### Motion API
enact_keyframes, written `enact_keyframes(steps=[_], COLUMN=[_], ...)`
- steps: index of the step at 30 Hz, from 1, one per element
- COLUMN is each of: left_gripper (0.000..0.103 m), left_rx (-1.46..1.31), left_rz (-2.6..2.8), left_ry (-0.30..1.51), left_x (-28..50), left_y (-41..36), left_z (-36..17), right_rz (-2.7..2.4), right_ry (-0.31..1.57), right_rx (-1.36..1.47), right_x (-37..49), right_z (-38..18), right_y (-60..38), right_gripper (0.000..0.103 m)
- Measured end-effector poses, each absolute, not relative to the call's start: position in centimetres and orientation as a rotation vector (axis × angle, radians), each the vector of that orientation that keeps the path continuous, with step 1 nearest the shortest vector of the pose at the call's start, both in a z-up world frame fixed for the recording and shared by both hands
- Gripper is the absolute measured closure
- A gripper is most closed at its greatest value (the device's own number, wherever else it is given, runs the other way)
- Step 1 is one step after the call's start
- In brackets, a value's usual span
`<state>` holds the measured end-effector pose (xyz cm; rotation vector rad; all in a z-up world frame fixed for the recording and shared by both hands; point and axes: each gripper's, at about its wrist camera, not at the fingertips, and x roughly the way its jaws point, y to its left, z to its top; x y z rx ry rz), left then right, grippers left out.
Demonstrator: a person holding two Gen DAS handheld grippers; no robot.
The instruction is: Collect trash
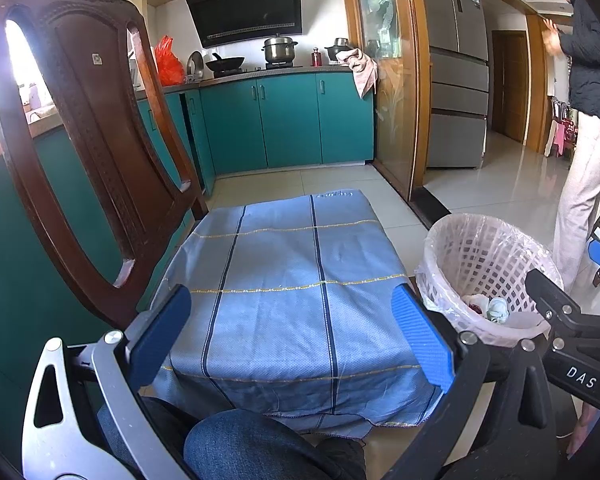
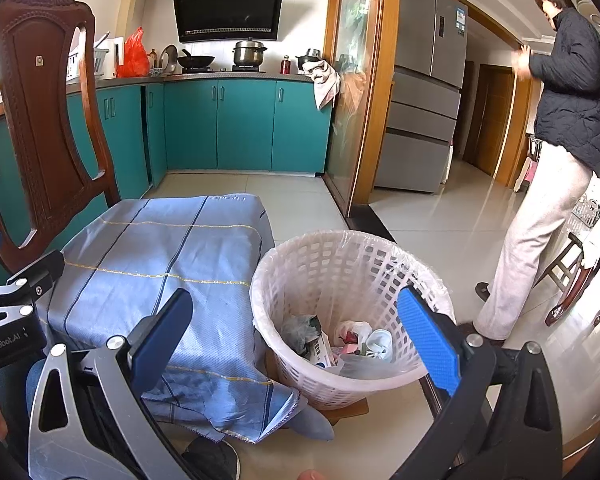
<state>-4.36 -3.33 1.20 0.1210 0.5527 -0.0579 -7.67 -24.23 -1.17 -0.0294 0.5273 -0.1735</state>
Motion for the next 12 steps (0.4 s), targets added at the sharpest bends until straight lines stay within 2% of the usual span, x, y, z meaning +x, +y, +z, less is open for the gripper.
enact_keyframes(steps=[12], left_gripper=[0.003], left_rx=[0.110], left_rz=[-0.059], left_ry=[0.645], left_x=[-2.2], left_y=[-2.7], left_z=[-0.6], right_rz=[-0.170], right_ry=[0.569], right_rx=[-0.033], right_x=[-6.8], right_z=[-2.1], right_y=[-24.1], right_gripper=[0.003])
